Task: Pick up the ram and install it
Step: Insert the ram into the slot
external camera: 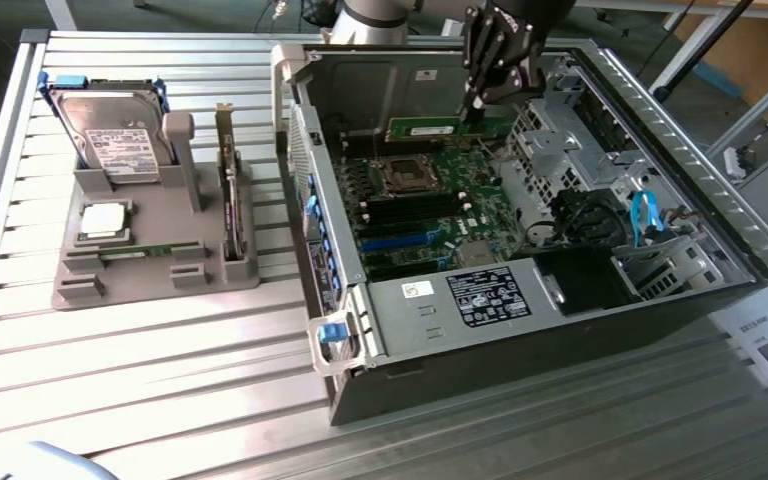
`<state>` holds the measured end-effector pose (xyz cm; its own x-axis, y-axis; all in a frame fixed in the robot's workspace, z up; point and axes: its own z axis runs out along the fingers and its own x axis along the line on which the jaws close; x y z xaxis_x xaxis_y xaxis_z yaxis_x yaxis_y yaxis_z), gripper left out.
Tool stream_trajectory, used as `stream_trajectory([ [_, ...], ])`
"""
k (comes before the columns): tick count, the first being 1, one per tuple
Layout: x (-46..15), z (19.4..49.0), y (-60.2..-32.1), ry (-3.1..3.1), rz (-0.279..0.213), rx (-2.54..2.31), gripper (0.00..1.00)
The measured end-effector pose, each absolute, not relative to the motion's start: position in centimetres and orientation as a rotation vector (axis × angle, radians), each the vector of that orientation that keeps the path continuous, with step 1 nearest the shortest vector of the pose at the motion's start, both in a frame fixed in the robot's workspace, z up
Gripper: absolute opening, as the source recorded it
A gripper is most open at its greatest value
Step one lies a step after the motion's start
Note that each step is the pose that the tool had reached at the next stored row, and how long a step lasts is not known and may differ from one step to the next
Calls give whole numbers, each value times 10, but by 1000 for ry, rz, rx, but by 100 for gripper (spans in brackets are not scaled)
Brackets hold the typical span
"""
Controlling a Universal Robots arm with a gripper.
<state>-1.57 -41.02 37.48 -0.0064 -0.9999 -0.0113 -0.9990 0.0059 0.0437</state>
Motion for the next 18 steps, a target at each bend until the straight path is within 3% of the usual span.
stream_trajectory([
  [18, -16, 356, -410, -2212, -61, 2198, 11],
])
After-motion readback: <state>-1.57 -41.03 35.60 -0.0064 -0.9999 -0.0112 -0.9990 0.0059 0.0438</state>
